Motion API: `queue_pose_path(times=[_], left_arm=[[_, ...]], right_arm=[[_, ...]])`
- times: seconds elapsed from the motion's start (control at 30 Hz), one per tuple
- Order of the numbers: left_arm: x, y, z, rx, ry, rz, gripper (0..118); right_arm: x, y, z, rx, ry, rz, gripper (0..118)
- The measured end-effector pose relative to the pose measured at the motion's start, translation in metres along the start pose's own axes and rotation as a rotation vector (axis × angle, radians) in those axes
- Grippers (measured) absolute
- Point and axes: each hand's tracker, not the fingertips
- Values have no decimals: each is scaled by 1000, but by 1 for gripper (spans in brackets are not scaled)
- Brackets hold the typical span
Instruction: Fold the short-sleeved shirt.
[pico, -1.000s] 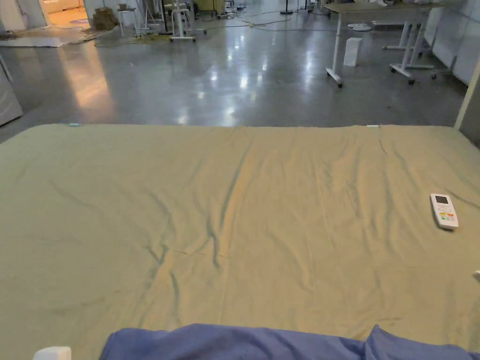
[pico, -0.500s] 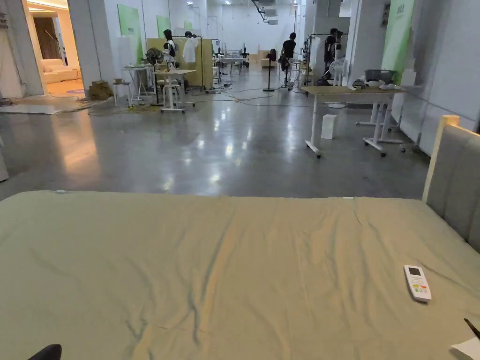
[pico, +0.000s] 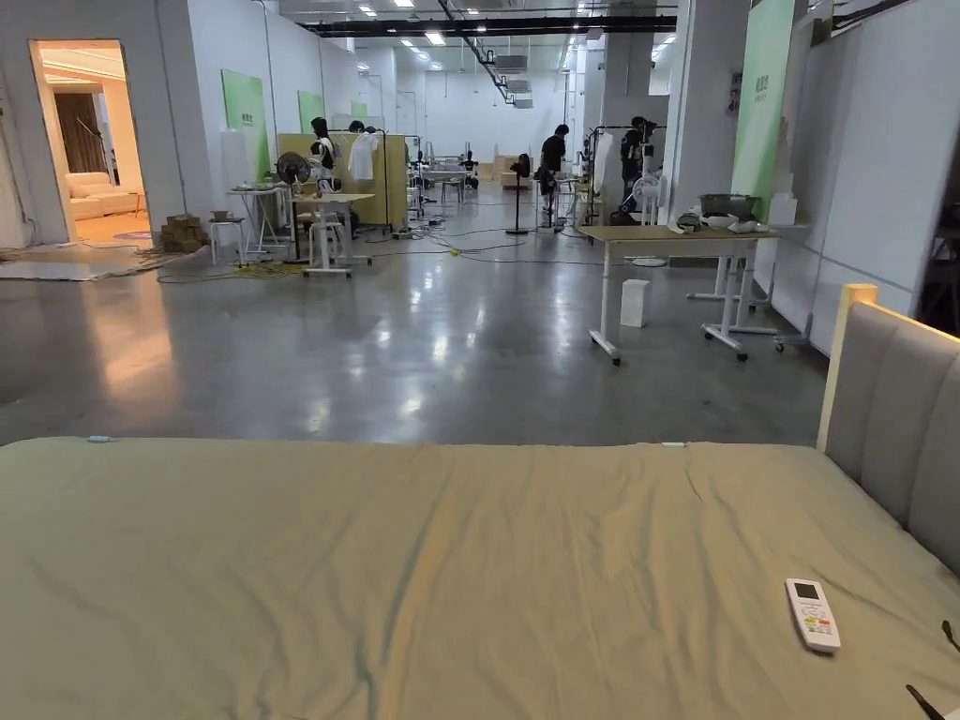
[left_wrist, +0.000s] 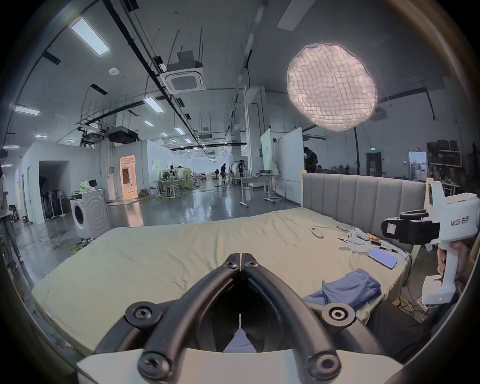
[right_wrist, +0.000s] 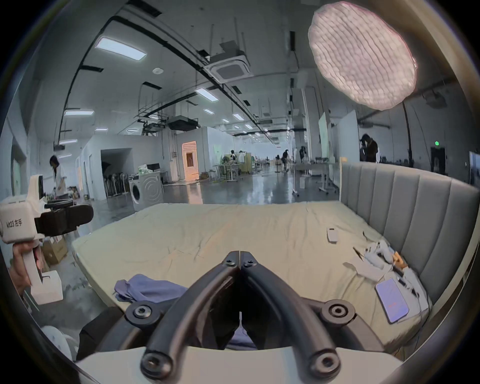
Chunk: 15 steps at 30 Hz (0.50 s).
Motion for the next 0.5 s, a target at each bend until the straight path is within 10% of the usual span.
queue_pose_path(times=[0.5], left_arm=[[-27, -11, -22, -160, -69, 126, 0]], right_arm=[[6, 2, 7, 29, -30, -15, 0]])
